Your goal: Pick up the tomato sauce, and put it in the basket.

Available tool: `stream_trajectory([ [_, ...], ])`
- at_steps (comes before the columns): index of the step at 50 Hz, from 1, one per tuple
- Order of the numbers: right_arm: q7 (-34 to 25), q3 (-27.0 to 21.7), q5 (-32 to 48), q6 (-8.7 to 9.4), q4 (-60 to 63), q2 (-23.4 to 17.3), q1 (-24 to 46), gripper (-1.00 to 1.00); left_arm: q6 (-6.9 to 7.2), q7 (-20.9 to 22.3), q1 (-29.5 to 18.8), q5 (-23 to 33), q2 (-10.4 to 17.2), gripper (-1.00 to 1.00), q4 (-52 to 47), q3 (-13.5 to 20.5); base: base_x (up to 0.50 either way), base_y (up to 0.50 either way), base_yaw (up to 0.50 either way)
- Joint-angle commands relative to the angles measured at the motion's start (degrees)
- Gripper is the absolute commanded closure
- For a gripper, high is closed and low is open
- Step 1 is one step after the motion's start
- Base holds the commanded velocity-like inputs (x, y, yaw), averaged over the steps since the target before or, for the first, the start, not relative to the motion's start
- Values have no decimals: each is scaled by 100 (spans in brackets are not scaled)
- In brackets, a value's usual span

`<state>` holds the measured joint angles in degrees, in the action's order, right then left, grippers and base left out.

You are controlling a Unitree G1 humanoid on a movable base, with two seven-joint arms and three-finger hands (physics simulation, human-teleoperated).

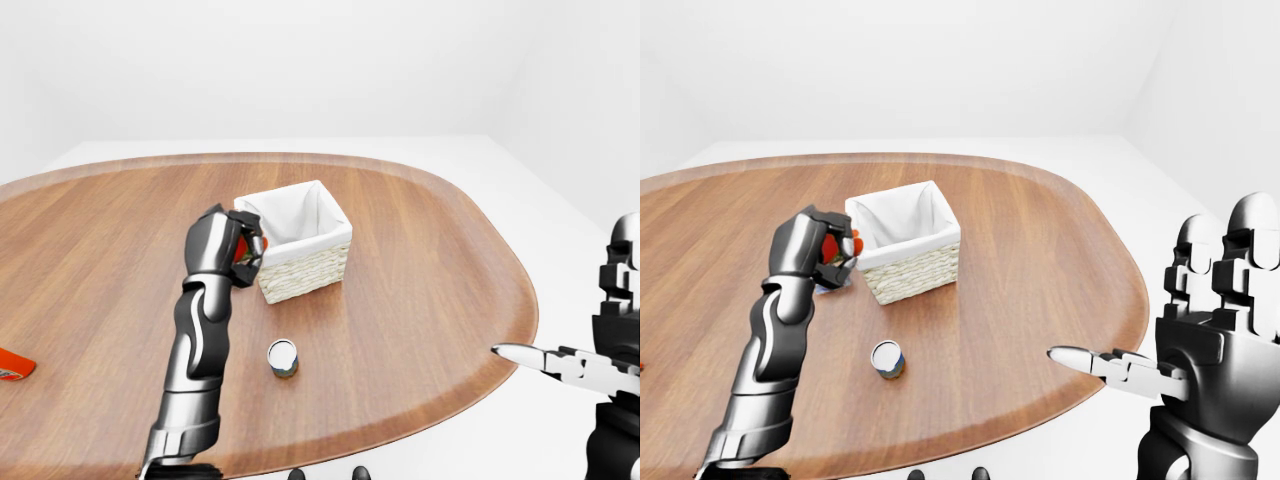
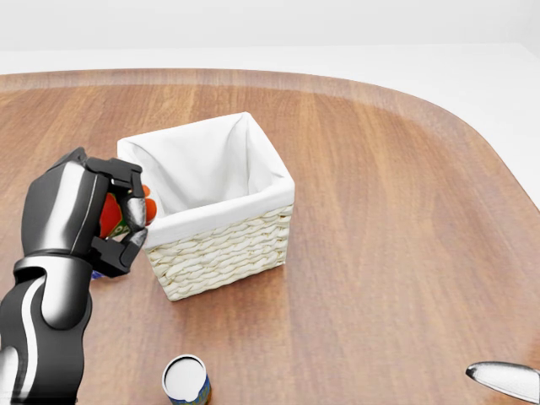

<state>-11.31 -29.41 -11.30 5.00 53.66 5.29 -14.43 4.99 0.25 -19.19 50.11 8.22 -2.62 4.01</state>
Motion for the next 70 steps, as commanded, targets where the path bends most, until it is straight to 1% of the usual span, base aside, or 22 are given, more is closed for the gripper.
stream_trajectory([
  [1,17,-21,-35,0,8,-21,18,-100,1,600,-1907,-210,18,100,-2,-130,0,0,0],
  [3,17,-21,-35,0,-2,-26,27,-100,1,524,-2243,-129,123,100,313,-179,0,0,0],
  [8,-9,-79,-88,0,26,-15,5,-100,1,46,-3330,-434,248,100,1624,-136,0,0,0],
  [9,-7,-62,-70,0,4,-12,14,-100,1,-341,-3734,-458,323,100,2271,-135,0,0,0],
  [12,-7,-43,-59,0,-22,-6,10,-100,1,-850,-4404,-573,423,100,3454,-166,0,0,0],
  [13,-10,-30,-49,0,-30,-1,2,-100,1,-1150,-4792,-498,473,100,4159,-250,0,0,0],
  [18,-12,-13,-45,0,-102,-1,6,-100,1,-1886,-5714,-495,469,100,5984,-336,0,0,0],
  [19,-4,8,-36,0,-102,-2,10,-100,1,-2230,-5971,-392,474,100,6583,-406,0,0,0],
  [22,-12,14,-43,0,-115,-1,-10,-100,1,-2539,-6277,-228,459,100,7295,-492,0,0,0],
  [23,-16,-18,-78,0,-133,-2,-7,-100,1,-2614,-6311,37,452,100,7490,-670,0,0,0],
  [25,2,16,-52,0,-146,-8,11,-100,1,-2578,-6312,103,419,100,7647,-609,0,0,0],
  [27,5,67,-18,0,-181,-5,6,-100,1,-2811,-6279,441,409,100,7764,-745,0,0,0],
  [28,1,72,-17,0,-192,-4,-5,-100,1,-2630,-6215,411,362,100,7817,-664,0,0,0],
  [32,2,23,-81,0,-194,-13,-8,-100,1,-2985,-5993,1117,260,100,7972,-910,0,0,0],
  [33,12,26,-82,0,-183,-20,0,-100,1,-2872,-5979,1074,233,100,7988,-776,0,0,0],
  [36,4,28,-90,0,-202,-18,-5,-100,1,-2829,-5948,1362,195,100,8027,-793,0,0,0],
  [39,-6,28,-98,0,-235,-16,-13,-100,1,-2508,-5924,1587,144,100,8039,-772,0,0,0],
  [40,-7,26,-104,0,-235,-14,-18,-100,1,-2234,-5940,1559,115,100,8034,-711,0,0,0],
  [46,-13,20,-111,0,-250,-6,-26,-100,1,-1890,-5883,2197,59,100,8042,-902,0,0,0],
  [48,10,84,-56,0,-317,-20,9,-100,1,-1891,-5883,2153,-11,100,8035,-774,0,0,0],
  [62,-8,5,-130,0,-151,2,-52,-100,1,-2044,-5456,2464,-202,100,8061,-780,0,0,0],
  [70,-2,-53,-176,0,-90,-15,-24,-100,1,-2063,-5426,2437,-186,100,8060,-739,0,0,0],
])
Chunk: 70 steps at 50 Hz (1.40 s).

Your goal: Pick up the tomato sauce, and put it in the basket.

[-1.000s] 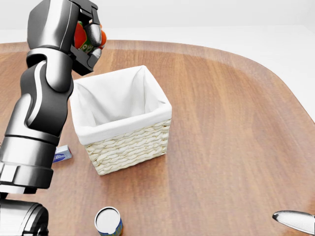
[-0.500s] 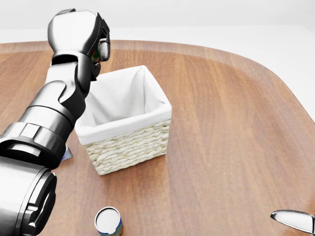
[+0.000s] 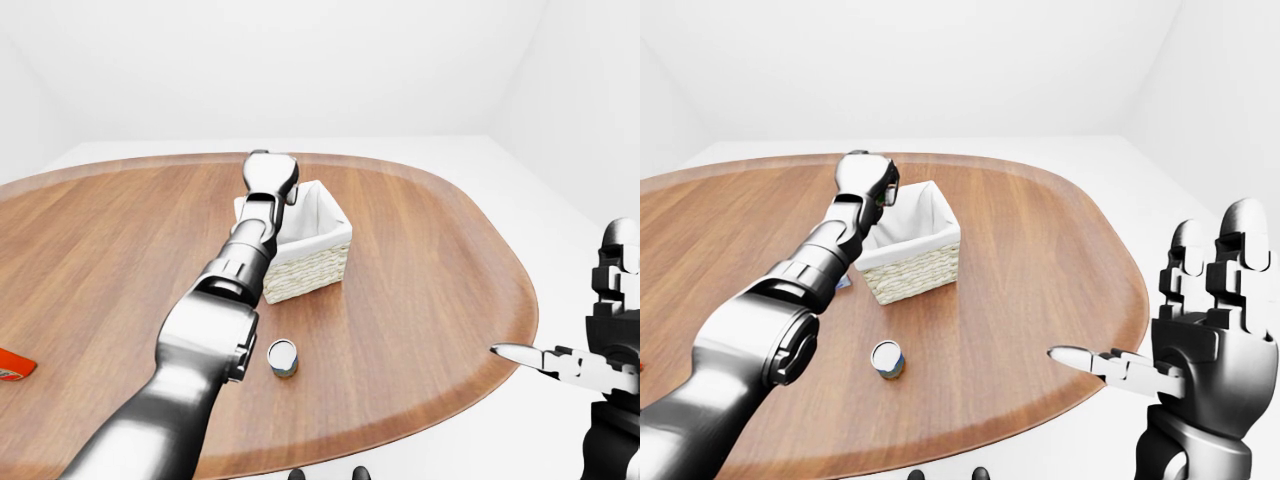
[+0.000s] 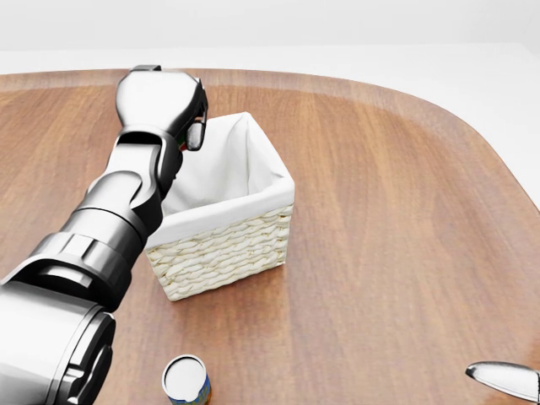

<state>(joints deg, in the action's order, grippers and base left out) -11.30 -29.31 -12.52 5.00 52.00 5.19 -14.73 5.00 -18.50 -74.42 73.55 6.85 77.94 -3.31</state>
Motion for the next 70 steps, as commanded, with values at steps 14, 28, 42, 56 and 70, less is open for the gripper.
stream_trajectory([
  [14,-21,-71,-44,0,48,10,7,-100,0,-185,182,5,-91,100,5,3,0,0,0],
  [28,-15,-36,-14,0,33,17,-3,-100,0,-239,100,8,-9,-100,7,15,0,0,0],
  [42,-14,-20,8,0,-16,25,-9,-100,0,-250,90,94,57,-100,17,8,0,0,0],
  [56,-7,19,38,0,-68,19,-7,-100,0,-238,-3,74,113,-100,9,56,0,0,0],
  [70,15,-4,8,0,-28,-10,17,-100,0,-179,-99,-12,99,-100,-1,66,0,0,0],
])
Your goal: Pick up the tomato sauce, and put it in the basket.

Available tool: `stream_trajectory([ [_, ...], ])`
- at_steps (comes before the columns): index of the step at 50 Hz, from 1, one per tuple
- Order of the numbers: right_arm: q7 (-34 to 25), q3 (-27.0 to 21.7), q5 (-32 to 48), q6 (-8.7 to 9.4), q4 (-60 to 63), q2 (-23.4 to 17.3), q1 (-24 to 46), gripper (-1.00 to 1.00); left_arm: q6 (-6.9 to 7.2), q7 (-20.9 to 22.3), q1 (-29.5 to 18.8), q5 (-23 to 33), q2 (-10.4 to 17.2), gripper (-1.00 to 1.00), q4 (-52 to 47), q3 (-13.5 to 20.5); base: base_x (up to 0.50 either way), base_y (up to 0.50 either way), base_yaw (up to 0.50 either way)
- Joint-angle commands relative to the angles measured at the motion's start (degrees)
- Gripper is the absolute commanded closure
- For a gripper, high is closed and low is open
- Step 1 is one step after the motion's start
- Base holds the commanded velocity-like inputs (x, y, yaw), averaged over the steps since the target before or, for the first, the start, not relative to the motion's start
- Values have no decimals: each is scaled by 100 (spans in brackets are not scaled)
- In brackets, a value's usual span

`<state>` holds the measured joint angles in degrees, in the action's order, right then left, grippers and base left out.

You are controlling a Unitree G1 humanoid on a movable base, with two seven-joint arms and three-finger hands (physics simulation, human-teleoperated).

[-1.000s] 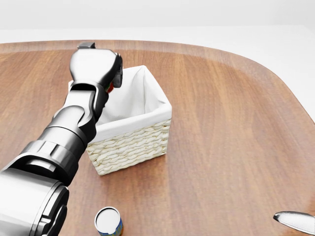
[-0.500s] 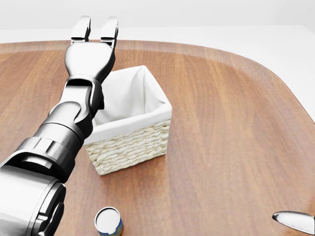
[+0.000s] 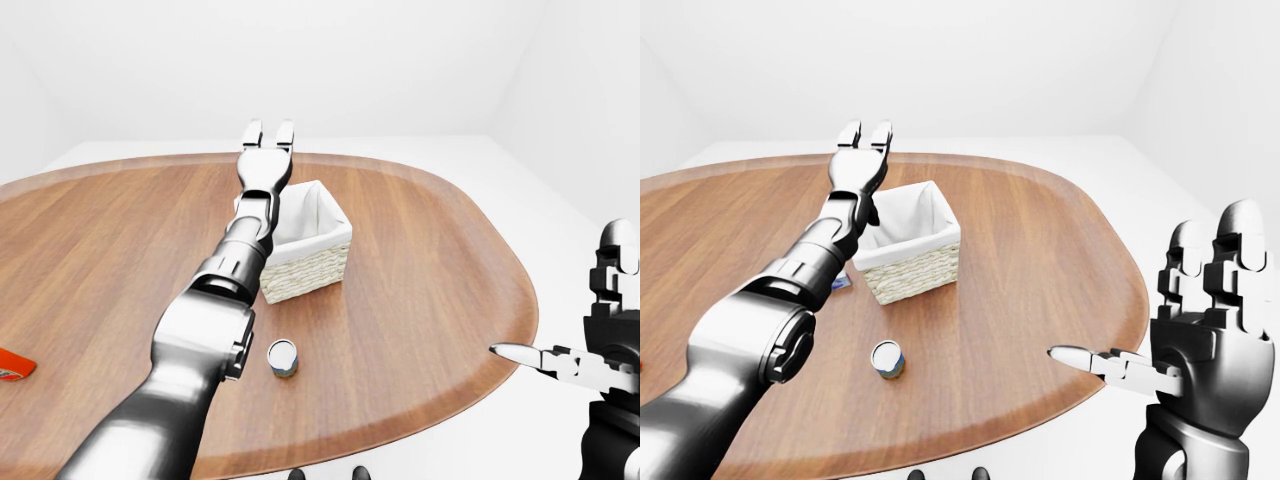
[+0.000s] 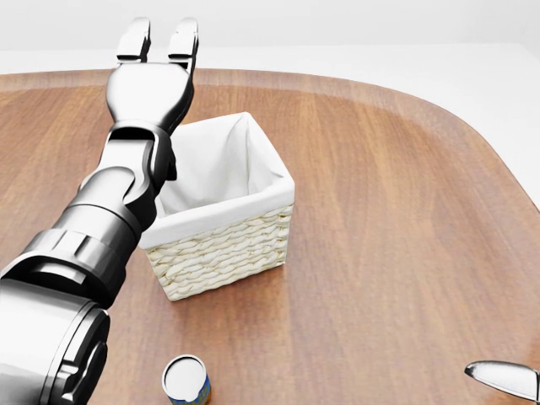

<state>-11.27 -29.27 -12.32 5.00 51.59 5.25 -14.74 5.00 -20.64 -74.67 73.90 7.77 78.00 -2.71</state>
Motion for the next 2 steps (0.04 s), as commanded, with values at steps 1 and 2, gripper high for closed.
stream_trajectory([
  [1,14,-8,-12,0,13,-20,21,-100,0,35,-85,-51,13,-100,-7,9,0,0,0],
  [2,14,1,-4,0,4,-20,25,-100,0,43,-109,-50,27,-100,-8,7,0,0,0],
])
